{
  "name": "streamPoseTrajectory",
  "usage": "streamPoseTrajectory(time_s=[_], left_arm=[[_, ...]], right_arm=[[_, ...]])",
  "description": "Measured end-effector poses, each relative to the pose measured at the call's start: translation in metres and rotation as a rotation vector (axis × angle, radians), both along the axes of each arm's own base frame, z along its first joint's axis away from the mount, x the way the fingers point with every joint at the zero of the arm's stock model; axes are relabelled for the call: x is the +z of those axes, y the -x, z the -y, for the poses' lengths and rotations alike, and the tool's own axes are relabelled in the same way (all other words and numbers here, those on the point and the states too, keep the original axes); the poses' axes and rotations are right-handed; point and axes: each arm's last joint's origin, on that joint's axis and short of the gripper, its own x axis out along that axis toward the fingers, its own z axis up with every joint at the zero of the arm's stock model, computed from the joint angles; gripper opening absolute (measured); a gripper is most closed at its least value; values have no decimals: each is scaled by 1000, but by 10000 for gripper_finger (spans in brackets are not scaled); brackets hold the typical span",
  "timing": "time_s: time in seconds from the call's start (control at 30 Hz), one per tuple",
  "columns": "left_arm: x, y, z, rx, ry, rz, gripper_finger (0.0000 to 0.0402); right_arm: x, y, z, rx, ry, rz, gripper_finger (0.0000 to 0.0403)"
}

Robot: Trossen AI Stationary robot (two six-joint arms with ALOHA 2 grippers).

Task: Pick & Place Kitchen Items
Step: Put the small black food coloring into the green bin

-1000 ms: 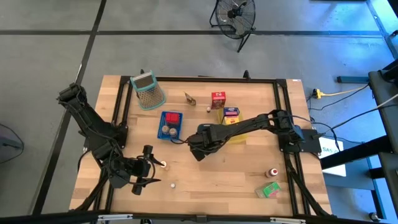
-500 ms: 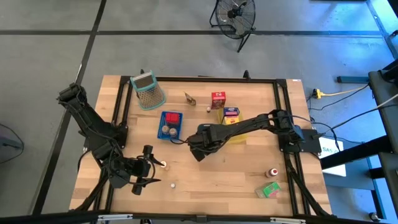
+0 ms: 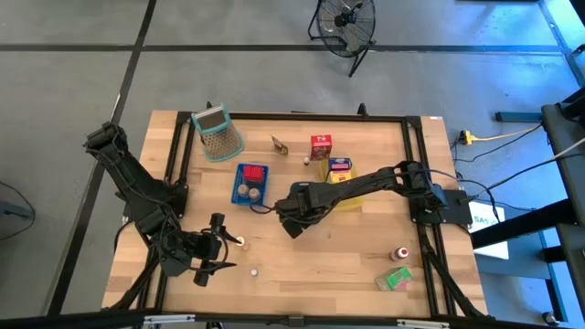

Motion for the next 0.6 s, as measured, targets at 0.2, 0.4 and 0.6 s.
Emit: streamPoseTrajectory(time_s=[0.2,0.4,0.6], left_arm=[[0,0,0,0,0,0,265],[0,0,0,0,0,0,267],[0,0,0,-9,5,-6,265]], right_arm=[[0,0,0,5,0,0,101],[0,0,0,-14,-8,-1,101],[0,0,0,3,-8,-2,101]])
